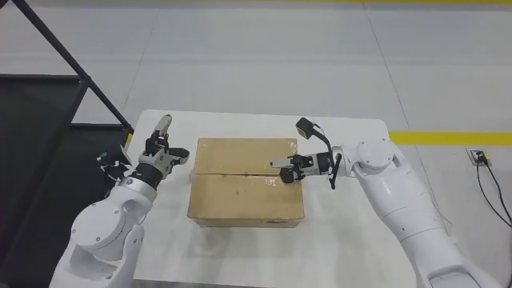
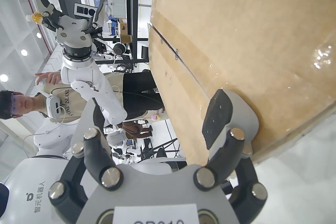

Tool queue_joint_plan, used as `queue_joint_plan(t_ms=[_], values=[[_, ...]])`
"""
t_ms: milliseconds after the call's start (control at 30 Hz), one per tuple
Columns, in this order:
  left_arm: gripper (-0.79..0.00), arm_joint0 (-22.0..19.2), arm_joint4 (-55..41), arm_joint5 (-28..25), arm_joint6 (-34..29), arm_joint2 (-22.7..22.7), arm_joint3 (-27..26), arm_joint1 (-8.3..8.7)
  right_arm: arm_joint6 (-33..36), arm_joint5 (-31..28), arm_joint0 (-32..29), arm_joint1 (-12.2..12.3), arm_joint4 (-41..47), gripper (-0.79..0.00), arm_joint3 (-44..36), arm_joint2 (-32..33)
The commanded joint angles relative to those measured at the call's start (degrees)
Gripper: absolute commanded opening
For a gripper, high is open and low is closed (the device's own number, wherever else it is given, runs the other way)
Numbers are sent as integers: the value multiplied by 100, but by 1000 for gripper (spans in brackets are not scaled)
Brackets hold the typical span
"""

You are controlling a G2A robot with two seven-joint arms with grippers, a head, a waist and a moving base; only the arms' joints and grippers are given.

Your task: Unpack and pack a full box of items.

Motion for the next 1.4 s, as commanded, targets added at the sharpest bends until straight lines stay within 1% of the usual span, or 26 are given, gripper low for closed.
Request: queue_joint_plan(t_ms=[0,67,133,267,333,367,433,467,533,567,667,733,833,1033,1200,1367], values=[[0,40,-12,-29,76,-19,47,-5,0,0,0,0,0,0,0,0],[0,263,-152,-202,324,-27,120,-35,0,0,0,0,0,0,0,0],[0,488,14,-249,744,7,159,-55,0,0,0,0,0,0,0,0],[0,1042,-58,-531,1047,36,305,-95,-146,68,-94,11,-75,0,-192,-28],[0,1310,-221,-765,1259,23,369,-128,-193,172,-111,24,-102,0,-295,-29],[0,1446,-433,-865,1233,22,386,-146,-200,212,-113,30,-113,0,-330,-32],[0,1693,-444,-993,1260,-35,428,-152,-208,273,-106,37,-127,0,-385,-46],[0,1779,-344,-1054,1370,-32,478,-158,-210,305,-96,39,-132,0,-407,-56],[0,1852,-468,-1080,1300,36,603,-178,-203,349,-73,41,-142,0,-446,-80],[0,1848,-537,-1086,1285,22,691,-185,-204,369,-62,42,-141,0,-461,-93],[0,1711,-222,-1117,1511,146,952,-206,-215,395,-32,42,-146,0,-494,-128],[0,1507,-52,-1144,1694,277,1186,-233,-213,394,-16,45,-138,0,-496,-144],[0,1193,82,-1254,1798,434,1498,-274,-209,394,4,49,-102,0,-466,-156],[0,691,73,-1460,1556,484,2196,-320,-215,376,-25,84,-55,0,-416,-125],[0,319,-40,-1458,1554,558,2640,-378,-246,402,-96,131,-49,0,-480,-68],[0,70,-90,-1555,1618,658,2874,-439,-285,443,-167,175,-51,0,-602,-21]])
